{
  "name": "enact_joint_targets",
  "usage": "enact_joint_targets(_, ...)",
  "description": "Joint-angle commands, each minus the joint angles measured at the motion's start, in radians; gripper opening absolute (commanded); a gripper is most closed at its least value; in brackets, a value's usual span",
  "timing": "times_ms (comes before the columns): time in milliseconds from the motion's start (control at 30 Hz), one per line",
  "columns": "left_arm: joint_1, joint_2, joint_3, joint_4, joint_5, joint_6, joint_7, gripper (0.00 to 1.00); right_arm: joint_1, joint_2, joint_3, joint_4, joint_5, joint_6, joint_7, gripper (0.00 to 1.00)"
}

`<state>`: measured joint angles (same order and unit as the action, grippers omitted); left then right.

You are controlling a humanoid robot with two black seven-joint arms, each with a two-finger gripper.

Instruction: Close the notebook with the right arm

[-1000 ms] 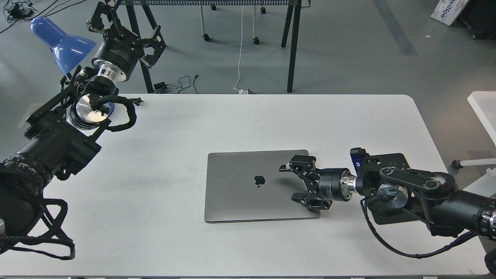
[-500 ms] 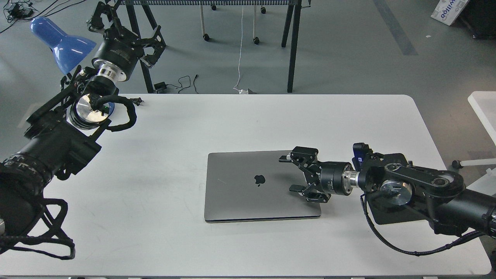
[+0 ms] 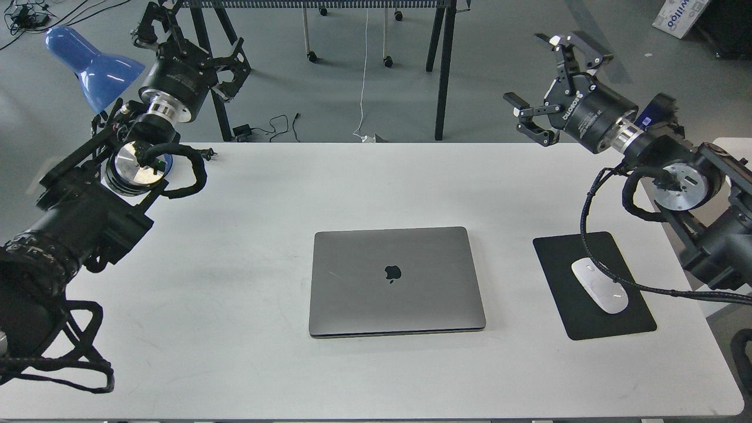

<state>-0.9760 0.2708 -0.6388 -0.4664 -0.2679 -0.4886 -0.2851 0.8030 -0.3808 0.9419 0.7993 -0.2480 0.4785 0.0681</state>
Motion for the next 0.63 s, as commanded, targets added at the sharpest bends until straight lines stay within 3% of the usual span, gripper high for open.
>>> enact_joint_targets(0, 0.0, -0.001, -0.007, 0.0, -0.002, 0.0, -0.002, 1.0, 0.007, 0.056, 0.13, -0.097, 0.035, 0.0, -0.007, 1.0)
enact_joint_targets(233, 0.002, -0.001, -0.01, 0.0, -0.002, 0.0, -0.005, 1.0, 0.005, 0.059, 0.14, -0.121, 0.372, -0.014, -0.047, 1.0)
enact_joint_targets(600, 0.002, -0.001, -0.009, 0.0, -0.002, 0.0, -0.006, 1.0, 0.008, 0.111, 0.14, -0.172, 0.375, -0.006, -0.036, 1.0)
